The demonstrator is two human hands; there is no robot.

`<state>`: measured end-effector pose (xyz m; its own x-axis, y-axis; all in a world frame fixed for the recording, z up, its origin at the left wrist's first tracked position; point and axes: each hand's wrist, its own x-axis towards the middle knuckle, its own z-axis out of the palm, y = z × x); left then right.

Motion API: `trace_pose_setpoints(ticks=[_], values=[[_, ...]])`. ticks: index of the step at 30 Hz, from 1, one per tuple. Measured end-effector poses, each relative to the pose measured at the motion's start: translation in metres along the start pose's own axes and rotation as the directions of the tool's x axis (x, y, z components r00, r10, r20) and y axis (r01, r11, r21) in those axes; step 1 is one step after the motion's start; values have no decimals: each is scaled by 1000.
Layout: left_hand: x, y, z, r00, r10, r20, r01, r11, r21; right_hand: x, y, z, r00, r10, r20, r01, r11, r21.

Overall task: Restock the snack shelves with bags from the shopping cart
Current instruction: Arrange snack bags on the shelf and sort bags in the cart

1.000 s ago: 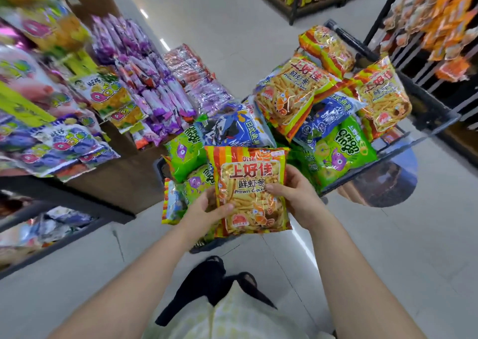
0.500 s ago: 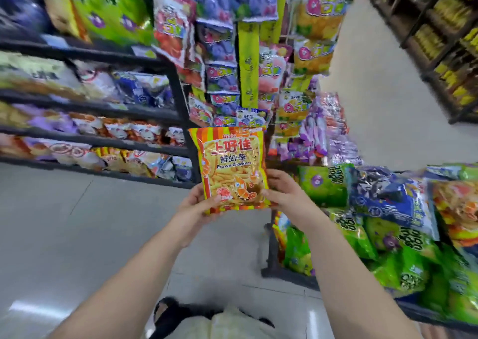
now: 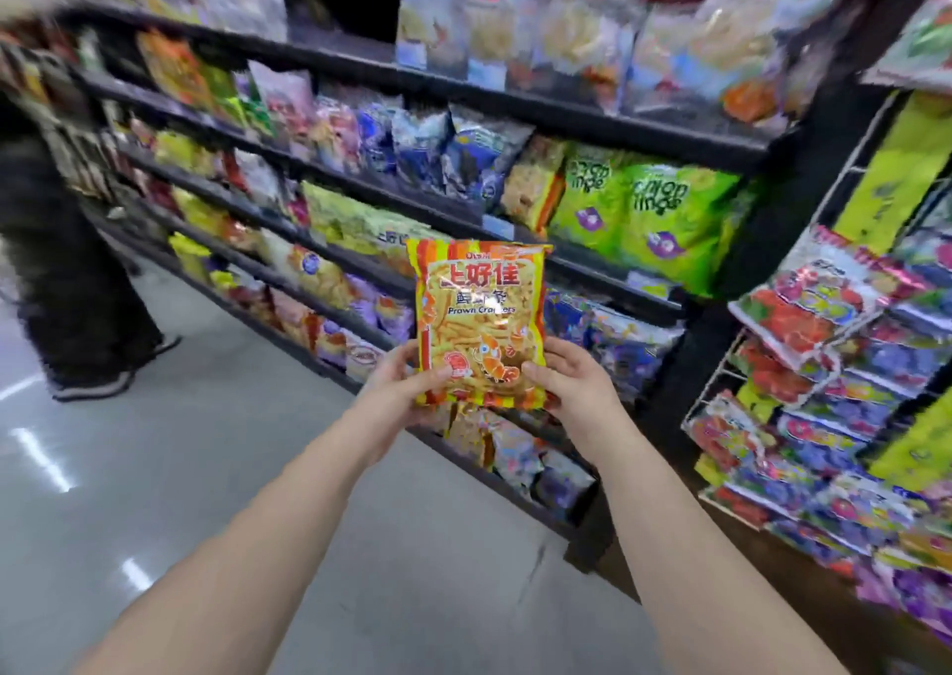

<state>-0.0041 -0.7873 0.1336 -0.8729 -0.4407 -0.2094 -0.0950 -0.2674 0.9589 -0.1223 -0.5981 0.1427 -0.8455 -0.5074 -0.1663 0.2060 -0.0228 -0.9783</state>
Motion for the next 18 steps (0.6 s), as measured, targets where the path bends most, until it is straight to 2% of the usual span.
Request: trace_pose_setpoints(ticks=[3, 11, 18], values=[[52, 54, -44, 997, 67, -47, -67, 998, -2, 56, -42, 56, 998, -54, 30, 54, 999, -1], [188, 199, -93, 964, 264, 8, -264, 959, 99, 200, -158, 127, 959, -267, 93, 270, 963, -22], [294, 319, -99, 881, 471, 40, -469, 862, 191, 314, -247, 158, 865, -501, 5, 500, 861, -94]])
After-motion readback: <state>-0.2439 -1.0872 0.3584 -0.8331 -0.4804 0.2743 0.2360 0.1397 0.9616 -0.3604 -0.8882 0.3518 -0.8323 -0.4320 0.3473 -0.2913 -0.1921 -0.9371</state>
